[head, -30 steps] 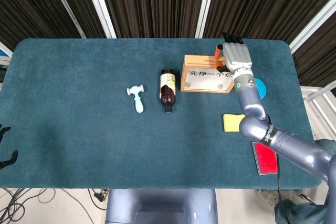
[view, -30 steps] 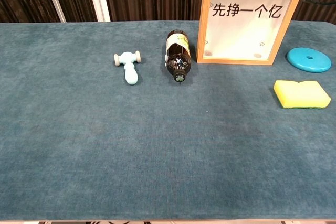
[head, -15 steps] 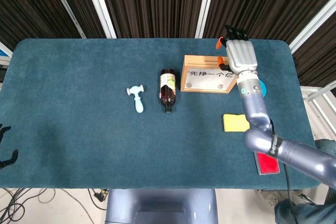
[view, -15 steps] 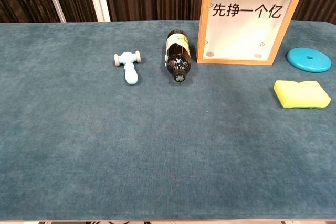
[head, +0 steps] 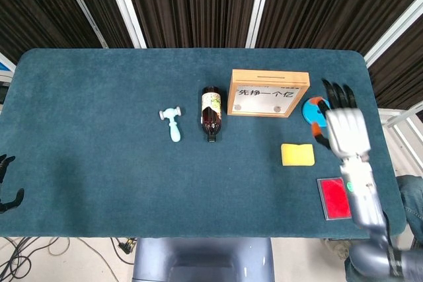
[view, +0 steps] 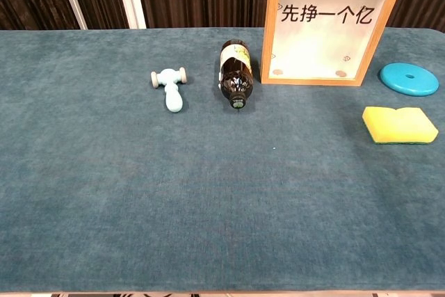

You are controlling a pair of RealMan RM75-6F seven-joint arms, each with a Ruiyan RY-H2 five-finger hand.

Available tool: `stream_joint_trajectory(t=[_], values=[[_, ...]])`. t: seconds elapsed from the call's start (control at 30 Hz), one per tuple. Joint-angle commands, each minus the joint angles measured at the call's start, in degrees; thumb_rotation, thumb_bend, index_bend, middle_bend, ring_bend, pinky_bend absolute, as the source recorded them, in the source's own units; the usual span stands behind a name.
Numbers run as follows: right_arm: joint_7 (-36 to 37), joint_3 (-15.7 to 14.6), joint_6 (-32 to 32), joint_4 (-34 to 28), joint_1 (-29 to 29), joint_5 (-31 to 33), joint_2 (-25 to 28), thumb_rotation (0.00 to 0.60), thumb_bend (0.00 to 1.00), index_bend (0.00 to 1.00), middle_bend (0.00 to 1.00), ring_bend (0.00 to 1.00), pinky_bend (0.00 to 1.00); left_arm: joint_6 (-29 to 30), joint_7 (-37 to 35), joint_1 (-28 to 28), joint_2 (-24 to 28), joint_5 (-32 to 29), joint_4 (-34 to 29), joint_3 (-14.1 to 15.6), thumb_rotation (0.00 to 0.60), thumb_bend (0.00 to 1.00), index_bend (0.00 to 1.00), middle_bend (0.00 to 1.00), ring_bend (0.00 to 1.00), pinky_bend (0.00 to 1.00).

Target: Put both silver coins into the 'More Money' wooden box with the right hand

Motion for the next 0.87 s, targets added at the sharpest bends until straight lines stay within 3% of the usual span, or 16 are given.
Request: stream_joint_trajectory(t=[0.03, 0.17, 0.3, 0.57, 0.87], values=[[-0.56, -6.62, 4.48, -1.15, -7.28, -5.28, -1.28, 0.6, 0.51, 0.23, 0.01, 0.0, 0.0, 1.06, 0.16, 0.12, -0.06, 2.04, 0.42, 0.35, 0.6, 0.4, 0.07, 0.0, 0.0, 0.1], [-0.15, -10.78, 7.67, -0.77, -12.9, -8.55, -2.97, 0.6, 0.49, 0.22, 0.01, 0.0, 0.0, 3.28, -0.39, 0.63, -0.32, 4.85, 1.33, 0.45, 0.6, 0.4, 0.06, 0.0, 0.0, 0.09], [1.92, -11.94, 10.43, 3.0, -17.05, -10.46, -5.34, 0.6, 0.48, 0.22, 0.0, 0.0, 0.0, 5.45, -0.56, 0.84, -0.63, 7.73, 3.11, 0.38, 0.6, 0.4, 0.06, 0.0, 0.0, 0.08], [7.1, -12.19, 12.43, 11.37, -22.2, -14.4, -9.51, 0.6, 0.43, 0.22, 0.0, 0.0, 0.0, 9.95, -3.51, 1.03, -1.85, 15.38, 7.96, 0.57, 0.6, 0.4, 0.06, 0.0, 0.0, 0.05], [8.25, -10.44, 11.93, 12.87, -23.8, -17.22, -9.62, 0.6, 0.43, 0.21, 0.0, 0.0, 0.0, 13.67, -6.23, 0.46, -4.14, 22.06, 13.76, 0.79, 0.6, 0.4, 0.06, 0.0, 0.0, 0.05]])
